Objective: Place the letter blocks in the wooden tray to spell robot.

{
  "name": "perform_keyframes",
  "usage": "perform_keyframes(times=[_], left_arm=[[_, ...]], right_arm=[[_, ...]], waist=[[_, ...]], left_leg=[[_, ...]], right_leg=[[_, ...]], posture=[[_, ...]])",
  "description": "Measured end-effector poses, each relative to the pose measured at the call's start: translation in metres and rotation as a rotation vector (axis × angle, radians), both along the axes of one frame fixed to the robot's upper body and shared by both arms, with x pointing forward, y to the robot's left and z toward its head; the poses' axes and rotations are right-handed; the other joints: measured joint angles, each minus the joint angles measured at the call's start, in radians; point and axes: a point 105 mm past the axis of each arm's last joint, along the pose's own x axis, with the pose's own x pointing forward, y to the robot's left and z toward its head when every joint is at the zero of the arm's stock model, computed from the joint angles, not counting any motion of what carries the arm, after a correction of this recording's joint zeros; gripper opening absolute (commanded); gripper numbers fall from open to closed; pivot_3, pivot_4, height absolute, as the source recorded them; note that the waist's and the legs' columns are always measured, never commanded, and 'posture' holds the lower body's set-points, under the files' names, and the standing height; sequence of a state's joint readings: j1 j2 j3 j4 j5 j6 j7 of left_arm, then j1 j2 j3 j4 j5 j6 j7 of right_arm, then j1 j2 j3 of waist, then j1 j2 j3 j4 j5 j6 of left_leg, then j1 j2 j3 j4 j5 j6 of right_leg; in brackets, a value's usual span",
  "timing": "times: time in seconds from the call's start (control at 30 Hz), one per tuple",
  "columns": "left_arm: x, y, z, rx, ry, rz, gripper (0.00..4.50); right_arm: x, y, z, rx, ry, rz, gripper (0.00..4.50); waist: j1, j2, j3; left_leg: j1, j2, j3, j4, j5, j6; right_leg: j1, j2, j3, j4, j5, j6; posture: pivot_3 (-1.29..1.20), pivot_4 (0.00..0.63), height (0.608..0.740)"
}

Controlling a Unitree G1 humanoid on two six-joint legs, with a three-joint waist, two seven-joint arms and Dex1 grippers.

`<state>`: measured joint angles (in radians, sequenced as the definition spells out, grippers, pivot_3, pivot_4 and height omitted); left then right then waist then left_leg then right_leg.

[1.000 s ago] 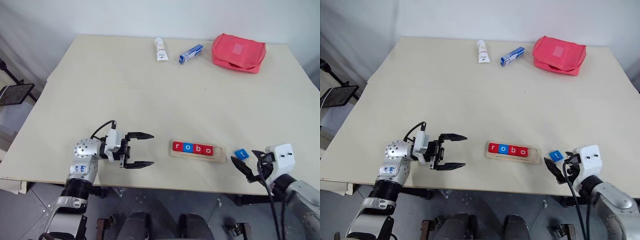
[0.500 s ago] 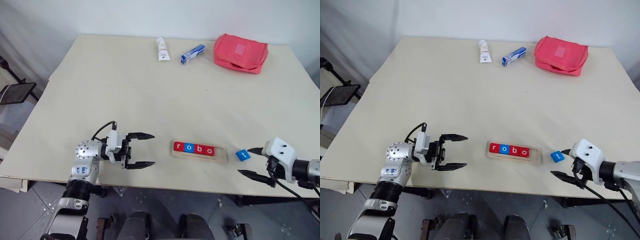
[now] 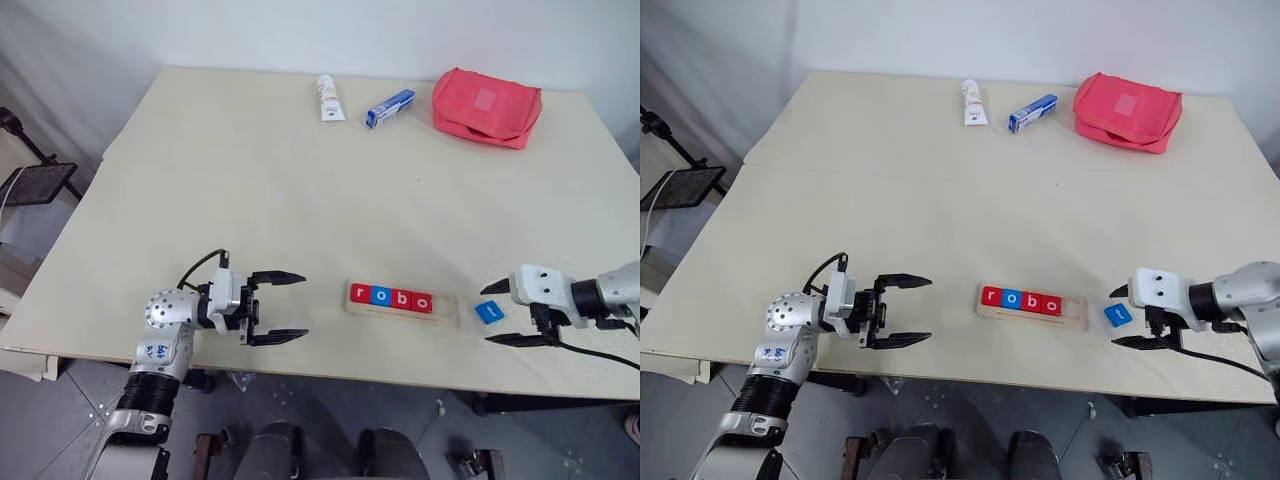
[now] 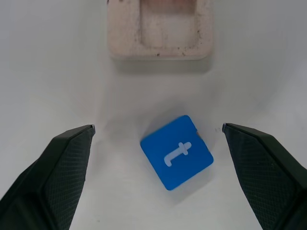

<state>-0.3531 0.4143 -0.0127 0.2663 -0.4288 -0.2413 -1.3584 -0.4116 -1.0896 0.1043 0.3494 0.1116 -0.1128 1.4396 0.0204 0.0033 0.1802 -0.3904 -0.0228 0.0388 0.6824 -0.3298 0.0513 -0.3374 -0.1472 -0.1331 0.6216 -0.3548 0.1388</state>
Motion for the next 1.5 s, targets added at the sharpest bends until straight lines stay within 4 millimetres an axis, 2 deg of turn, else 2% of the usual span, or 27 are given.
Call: perform_keyframes(times=[0.17,0.2,0.27,0.5,0.53,0.83,1.13,1.23,1.5], left_arm=[[-0.002,0.001,0.000,-0.001,-0.003,0.011,4.50],[-0.003,0.001,0.000,-0.002,-0.003,0.013,4.50],[-0.003,0.001,-0.001,-0.003,0.000,0.020,4.50],[-0.005,0.003,-0.001,0.001,0.004,0.040,4.50],[-0.005,0.003,-0.001,0.002,0.004,0.041,4.50],[-0.002,0.000,0.003,-0.003,-0.008,0.030,4.50],[0.004,-0.006,0.006,-0.021,-0.016,0.008,4.50],[0.005,-0.007,0.007,-0.023,-0.019,0.005,4.50],[0.006,-0.006,0.004,-0.025,-0.007,0.010,4.50]], right_arm=[[0.010,-0.003,-0.002,-0.045,0.030,0.049,4.46],[0.012,-0.004,-0.003,-0.060,0.038,0.061,4.29],[0.013,-0.006,-0.003,-0.076,0.038,0.080,3.85],[0.014,-0.011,-0.005,-0.095,0.035,0.107,1.64],[0.015,-0.011,-0.004,-0.095,0.032,0.107,1.45],[0.013,-0.006,-0.002,-0.001,0.095,-0.013,1.46],[0.003,0.034,0.023,0.119,0.134,-0.032,1.46],[0.003,0.041,0.026,0.123,0.130,-0.039,1.46],[0.004,0.052,0.014,0.112,0.139,-0.035,1.46]], waist=[[-0.001,0.000,0.000],[-0.001,0.000,0.000],[0.000,0.000,0.000],[-0.001,0.000,0.000],[-0.002,0.000,0.000],[0.001,0.000,0.000],[0.003,0.000,0.000],[0.003,0.000,0.000],[0.003,0.000,0.000]], left_leg=[[0.000,0.000,0.000,0.000,0.000,0.000],[0.000,0.000,0.000,0.000,0.000,0.000],[0.000,0.000,0.000,0.000,0.000,0.000],[0.000,0.000,0.000,0.001,0.000,0.000],[0.001,0.000,0.000,0.001,0.000,0.000],[0.000,0.000,0.000,0.001,0.000,0.000],[-0.001,0.000,0.000,0.001,0.000,0.000],[-0.001,0.000,0.000,0.001,0.000,0.000],[-0.001,0.000,-0.001,0.001,0.000,0.000]], right_leg=[[0.000,0.000,0.000,0.000,0.000,0.000],[0.000,0.000,0.000,0.000,0.000,0.000],[0.000,0.000,0.000,0.000,0.000,0.000],[0.002,0.000,0.000,0.000,0.000,0.000],[0.002,0.000,0.000,0.000,0.000,0.000],[0.001,0.000,0.000,0.000,0.000,0.000],[-0.001,0.000,0.000,0.000,0.000,0.000],[-0.001,0.000,0.000,0.000,0.000,0.000],[-0.001,0.000,0.000,0.000,0.000,0.000]], posture=[[0.00,0.150,0.740],[0.00,0.150,0.740],[0.00,0.150,0.740],[0.00,0.150,0.740],[0.00,0.150,0.740],[0.00,0.150,0.740],[0.00,0.150,0.740],[0.00,0.150,0.740],[0.00,0.150,0.740]])
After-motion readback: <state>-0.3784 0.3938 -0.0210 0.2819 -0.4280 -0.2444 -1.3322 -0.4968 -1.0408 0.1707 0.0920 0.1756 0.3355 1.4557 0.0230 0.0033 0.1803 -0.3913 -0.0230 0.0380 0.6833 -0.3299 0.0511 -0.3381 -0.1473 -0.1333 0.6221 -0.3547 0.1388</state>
